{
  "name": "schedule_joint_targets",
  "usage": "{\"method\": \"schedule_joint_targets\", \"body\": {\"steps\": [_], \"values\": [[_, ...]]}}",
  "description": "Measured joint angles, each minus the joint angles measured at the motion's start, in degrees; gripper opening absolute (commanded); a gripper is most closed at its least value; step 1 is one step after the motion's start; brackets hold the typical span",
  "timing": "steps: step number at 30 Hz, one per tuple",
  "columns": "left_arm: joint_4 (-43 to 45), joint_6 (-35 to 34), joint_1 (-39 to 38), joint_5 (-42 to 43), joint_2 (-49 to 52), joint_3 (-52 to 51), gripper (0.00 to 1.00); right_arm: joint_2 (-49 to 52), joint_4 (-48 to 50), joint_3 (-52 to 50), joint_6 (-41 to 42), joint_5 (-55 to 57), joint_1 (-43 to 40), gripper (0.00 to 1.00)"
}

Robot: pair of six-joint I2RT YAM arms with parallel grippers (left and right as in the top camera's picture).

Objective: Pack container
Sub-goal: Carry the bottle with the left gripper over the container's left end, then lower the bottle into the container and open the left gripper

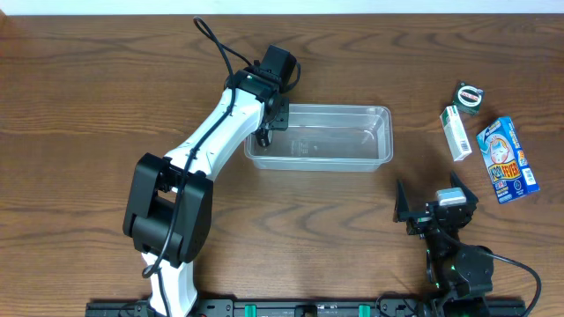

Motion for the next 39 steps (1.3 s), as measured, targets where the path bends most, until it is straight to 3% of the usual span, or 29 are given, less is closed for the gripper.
{"method": "schedule_joint_targets", "body": {"steps": [22,39], "values": [[-0.04,0.00,-0.02,-0.02,-0.81,-0.02,0.55,0.00,0.00,0.00,0.00,0.00,0.00,0.99],[-0.07,0.00,-0.02,-1.88,-7.30,-0.02,0.55,0.00,0.00,0.00,0.00,0.00,0.00,0.99]]}}
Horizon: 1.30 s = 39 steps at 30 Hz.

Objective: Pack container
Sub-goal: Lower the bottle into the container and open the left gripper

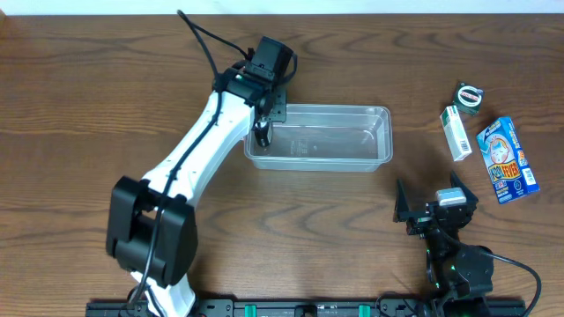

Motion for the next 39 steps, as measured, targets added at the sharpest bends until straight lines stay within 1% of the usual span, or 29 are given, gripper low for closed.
{"method": "schedule_joint_targets", "body": {"steps": [5,10,15,19,20,21,23,24,25,31,39], "values": [[-0.42,0.02,0.02,-3.10,-2.23,0.00,0.55,0.00,0.00,0.00,0.00,0.00,0.00,0.99],[-2.93,-0.02,1.25,-6.36,-2.58,0.00,0.55,0.00,0.00,0.00,0.00,0.00,0.00,0.99],[-5.31,-1.53,6.19,-7.15,-2.58,0.00,0.55,0.00,0.00,0.00,-0.02,0.00,0.00,0.99],[-6.54,-2.10,11.34,-3.67,-2.58,0.00,0.54,0.00,0.00,0.00,0.00,-0.02,0.00,0.99],[-6.82,-2.21,12.11,-2.67,-2.58,0.00,0.50,0.00,0.00,0.00,0.00,0.00,0.00,0.99],[-7.06,-2.54,12.76,-1.75,-2.58,0.00,0.43,0.00,0.00,0.00,0.00,-0.02,0.00,0.99],[-7.56,-3.08,13.46,-0.09,-2.58,0.00,0.24,0.00,0.00,0.00,-0.02,-0.02,0.00,0.99],[-7.87,-3.13,13.51,0.48,-2.58,0.00,0.10,0.00,0.00,0.00,0.00,0.00,0.00,0.99],[-8.37,-2.91,13.46,1.07,-2.58,0.00,0.06,0.00,0.00,0.00,0.00,0.00,0.00,0.99],[-8.79,-2.99,13.25,2.49,-2.58,-0.55,0.06,0.00,0.00,0.00,0.00,0.00,0.00,0.99],[-8.83,-2.99,13.25,3.04,-1.75,-4.39,0.06,0.00,0.00,0.00,0.00,0.00,0.00,0.99]]}}
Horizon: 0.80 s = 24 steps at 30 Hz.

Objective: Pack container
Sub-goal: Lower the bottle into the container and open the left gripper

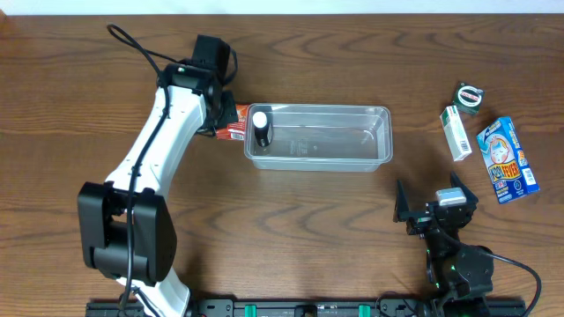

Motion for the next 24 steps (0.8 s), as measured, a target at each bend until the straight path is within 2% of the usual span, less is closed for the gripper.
{"method": "schedule_joint_targets", "body": {"steps": [11,24], "values": [[1.99,3.30,-1.20,6.95,1.05,-2.25,0.06,0.00,0.00,0.00,0.00,0.00,0.00,0.99],[2.49,5.42,-2.58,8.72,1.05,-2.25,0.06,0.00,0.00,0.00,0.00,-0.02,0.00,0.99]]}}
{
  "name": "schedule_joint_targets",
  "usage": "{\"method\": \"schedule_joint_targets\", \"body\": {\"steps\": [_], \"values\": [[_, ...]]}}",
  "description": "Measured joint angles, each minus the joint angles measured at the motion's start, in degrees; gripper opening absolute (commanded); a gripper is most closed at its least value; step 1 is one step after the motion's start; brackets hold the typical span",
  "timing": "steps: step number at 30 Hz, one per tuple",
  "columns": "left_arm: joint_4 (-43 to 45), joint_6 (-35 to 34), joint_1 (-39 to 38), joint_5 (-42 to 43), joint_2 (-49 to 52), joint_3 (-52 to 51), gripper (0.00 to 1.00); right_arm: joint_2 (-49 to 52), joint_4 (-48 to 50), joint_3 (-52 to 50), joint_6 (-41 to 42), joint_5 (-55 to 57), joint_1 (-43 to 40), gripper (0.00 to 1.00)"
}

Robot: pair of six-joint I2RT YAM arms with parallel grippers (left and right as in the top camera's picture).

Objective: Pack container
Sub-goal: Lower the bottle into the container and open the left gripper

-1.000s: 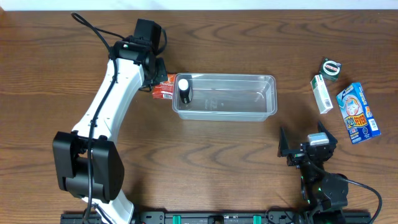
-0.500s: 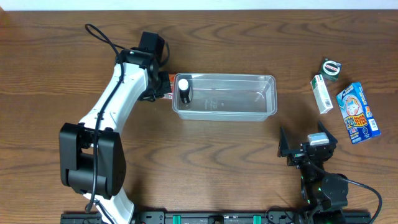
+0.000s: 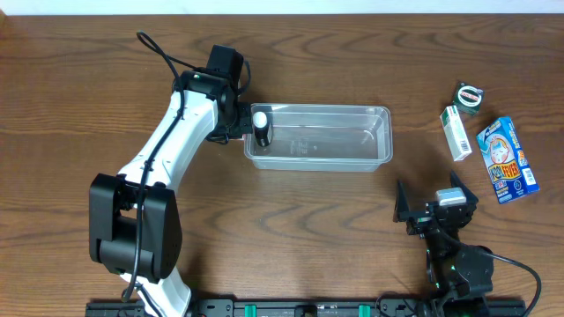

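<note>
A clear plastic container (image 3: 352, 154) lies in the middle of the table. A small dark bottle with a white cap (image 3: 261, 123) stands inside its left end. My left gripper (image 3: 236, 125) sits just outside the container's left wall, beside the bottle. Its fingers are hidden under the wrist, so whether they hold anything does not show. My right gripper (image 3: 434, 204) rests open near the front right, with nothing between its fingers.
At the far right lie a small round item (image 3: 469, 95), a white and green box (image 3: 456, 132) and a blue box (image 3: 507, 160). The left arm's cable loops over the back left of the table.
My left wrist has moved right, up to the container's left wall. It now covers the spot where a red packet lay beside the container. The bottle and right arm are unchanged.
My left gripper was over the container's left end, then lower inside it. Later it stood to the left outside the container, the white-capped bottle stood inside, and a red packet showed by the left wall. Now the gripper is back against that wall.
</note>
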Motion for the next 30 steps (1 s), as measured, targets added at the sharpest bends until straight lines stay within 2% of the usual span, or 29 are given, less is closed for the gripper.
{"method": "schedule_joint_targets", "body": {"steps": [9,30], "values": [[0.44,0.42,0.00,4.13,0.00,0.00,0.06,0.00,0.00,0.00,0.00,0.02,0.00,0.99],[2.01,1.51,0.02,7.45,0.00,0.00,0.06,0.00,0.00,0.00,0.00,0.00,0.00,0.99]]}}
